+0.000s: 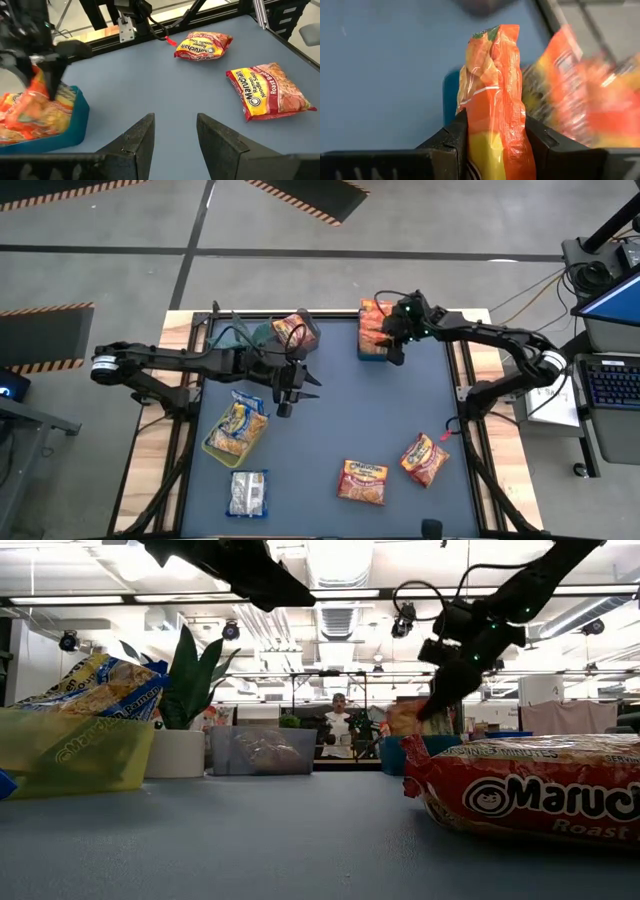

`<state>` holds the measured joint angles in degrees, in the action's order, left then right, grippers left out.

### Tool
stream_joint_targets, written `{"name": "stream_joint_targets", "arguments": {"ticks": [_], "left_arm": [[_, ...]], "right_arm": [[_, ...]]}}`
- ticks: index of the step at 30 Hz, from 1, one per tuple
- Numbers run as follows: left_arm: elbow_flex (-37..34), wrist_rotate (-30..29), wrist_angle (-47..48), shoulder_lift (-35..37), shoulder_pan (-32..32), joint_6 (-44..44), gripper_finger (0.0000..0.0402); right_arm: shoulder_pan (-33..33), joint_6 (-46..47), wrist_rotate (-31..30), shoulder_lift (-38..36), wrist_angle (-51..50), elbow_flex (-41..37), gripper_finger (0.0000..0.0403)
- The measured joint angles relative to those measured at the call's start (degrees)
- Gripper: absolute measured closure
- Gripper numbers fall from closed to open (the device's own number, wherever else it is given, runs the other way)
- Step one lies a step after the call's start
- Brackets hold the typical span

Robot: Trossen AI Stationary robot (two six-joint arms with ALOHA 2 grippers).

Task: Sort Maruchan noodles
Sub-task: Put the orange noodle pack into the blue bin

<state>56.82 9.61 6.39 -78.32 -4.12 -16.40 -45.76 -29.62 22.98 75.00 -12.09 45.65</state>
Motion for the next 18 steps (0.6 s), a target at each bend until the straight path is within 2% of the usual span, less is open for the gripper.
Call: {"name": "stream_joint_targets", "arguments": {"ticks": [9, 18], "left_arm": [[0.00, 0.00, -0.03, -0.02, 0.00, 0.00, 0.0271], [0.00, 0.00, -0.02, -0.02, 0.00, 0.42, 0.0271]], "right_arm": [[-0.04, 1.41, -0.38, 4.99, 1.09, -0.05, 0.0289], [-0.04, 4.79, -1.00, 4.31, 0.67, 0.04, 0.0245]]}}
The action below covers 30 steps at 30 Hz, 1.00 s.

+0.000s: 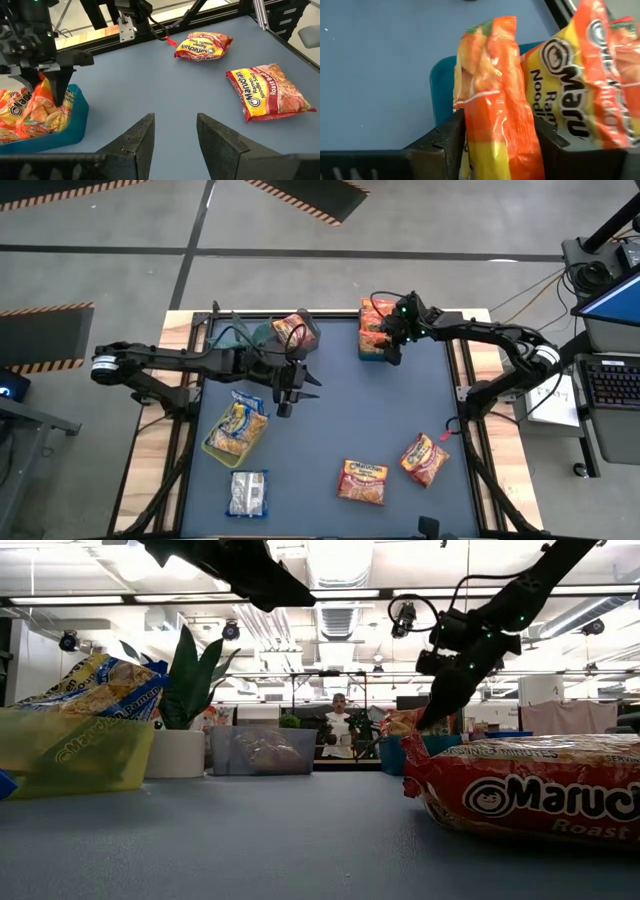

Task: Sort Maruchan noodles
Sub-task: Put the orange noodle pack into the blue bin, then put the red noodle pack into the black bin

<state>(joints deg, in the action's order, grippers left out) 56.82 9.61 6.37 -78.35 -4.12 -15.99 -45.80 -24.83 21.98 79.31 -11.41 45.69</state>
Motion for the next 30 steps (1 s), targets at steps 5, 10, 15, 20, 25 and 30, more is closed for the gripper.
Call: {"name": "stream_joint_targets", "arguments": {"ticks": [5, 10, 15, 20, 25, 30], "left_arm": [[0.00, 0.00, 0.01, 0.00, 0.00, 0.01, 0.0271], [0.00, 0.00, 0.02, 0.00, 0.00, 0.07, 0.0271], [0.00, 0.00, 0.04, 0.00, 0.00, 0.62, 0.0271], [0.00, 0.00, 0.04, -0.02, 0.00, 0.66, 0.0271], [0.00, -0.02, 0.04, -0.02, 0.00, 0.66, 0.0271], [0.00, -0.02, 0.02, -0.02, 0.00, 0.59, 0.0271]], "right_arm": [[0.00, 1.64, -0.02, -2.52, 0.01, -0.02, 0.0216], [0.00, 2.61, -0.07, -5.93, -0.31, -0.02, 0.0194], [0.10, 6.78, -3.42, -10.97, -0.38, -0.02, 0.0187], [2.65, 13.44, -3.53, -17.01, -0.44, -0.01, 0.0197], [8.71, 21.43, -3.52, -21.68, -0.44, -0.02, 0.0213], [16.90, 29.82, -3.44, -23.37, -0.70, -0.02, 0.0235]]}}
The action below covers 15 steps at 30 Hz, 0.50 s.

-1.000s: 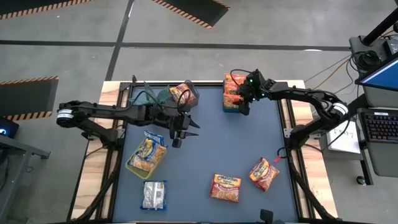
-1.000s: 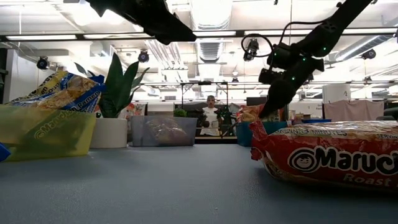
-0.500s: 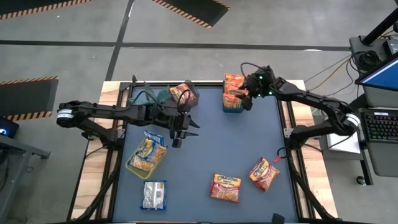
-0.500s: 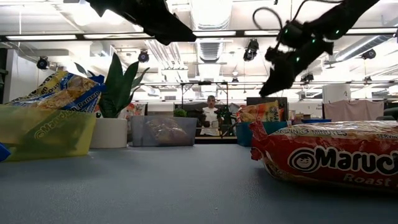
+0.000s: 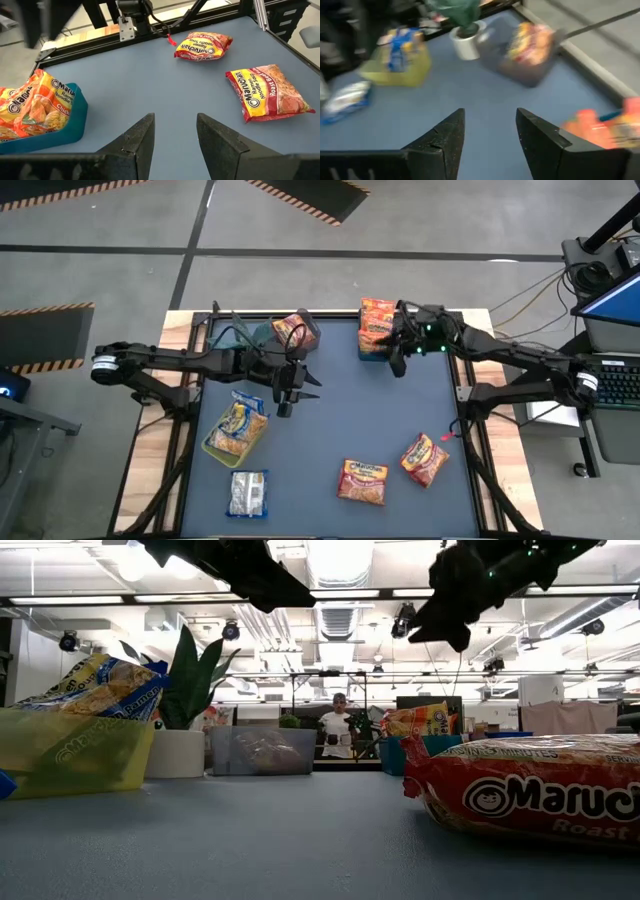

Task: Sort Maruchan noodles
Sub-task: Put the red noodle pack into the black bin

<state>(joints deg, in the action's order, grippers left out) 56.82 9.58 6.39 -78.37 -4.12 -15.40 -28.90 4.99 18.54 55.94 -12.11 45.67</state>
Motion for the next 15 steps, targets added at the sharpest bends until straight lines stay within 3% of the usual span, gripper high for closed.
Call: {"name": "stream_joint_targets", "arguments": {"ticks": [15], "left_arm": [[-0.01, -0.02, -0.14, 0.00, 0.00, -2.72, 0.0271]], "right_arm": [[22.73, 28.62, -0.04, 0.66, -11.41, 0.02, 0.0331]]}}
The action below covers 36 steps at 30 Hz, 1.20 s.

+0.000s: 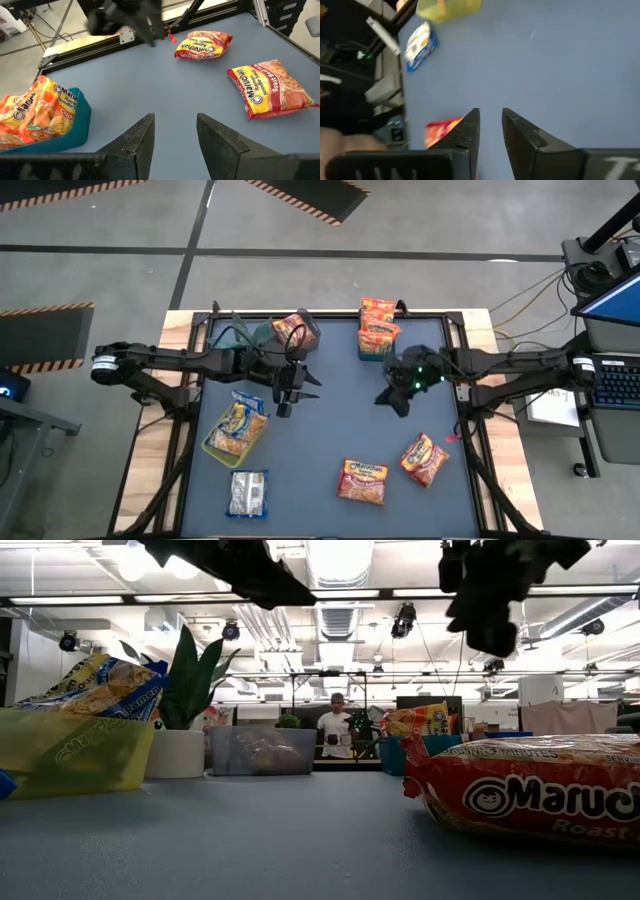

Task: Sort Maruchan noodles
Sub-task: Put the red noodle pack into the black bin

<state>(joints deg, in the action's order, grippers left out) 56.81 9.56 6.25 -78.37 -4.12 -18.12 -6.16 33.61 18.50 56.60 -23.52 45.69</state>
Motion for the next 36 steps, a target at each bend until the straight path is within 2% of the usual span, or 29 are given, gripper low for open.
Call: {"name": "stream_joint_targets", "arguments": {"ticks": [7, 12, 14, 17, 21, 26, 30, 36], "left_arm": [[-0.01, -0.09, -0.55, 0.00, 0.00, -1.12, 0.0271], [-0.01, -0.11, -0.66, 0.00, 0.00, -1.27, 0.0271], [-0.01, -0.13, -0.66, 0.00, 0.00, -1.62, 0.0271], [-0.01, -0.15, -0.66, 0.00, 0.00, -2.11, 0.0271], [-0.01, -0.17, -0.66, 0.00, 0.00, -2.17, 0.0271], [-0.01, -0.17, -0.66, 0.00, 0.00, -2.17, 0.0271], [-0.01, -0.17, -0.69, 0.00, 0.00, -2.17, 0.0271], [-0.01, -0.17, -0.79, 0.00, 0.00, -2.17, 0.0271]], "right_arm": [[8.52, 14.87, -0.09, 1.27, -0.59, 0.00, 0.0337], [14.31, 26.64, 0.09, 5.03, -4.42, 0.02, 0.0337], [16.91, 29.72, 1.81, 7.23, -6.13, 0.02, 0.0337], [20.55, 34.56, 7.53, 10.43, -10.00, 0.02, 0.0337], [24.54, 38.96, 11.86, 12.91, -20.16, 0.04, 0.0337], [28.54, 46.38, 13.64, 12.28, -31.91, 0.04, 0.0337], [30.95, 50.71, 13.69, 11.67, -33.09, 0.04, 0.0337], [32.74, 51.76, 13.82, 12.64, -31.96, 0.01, 0.0337]]}}
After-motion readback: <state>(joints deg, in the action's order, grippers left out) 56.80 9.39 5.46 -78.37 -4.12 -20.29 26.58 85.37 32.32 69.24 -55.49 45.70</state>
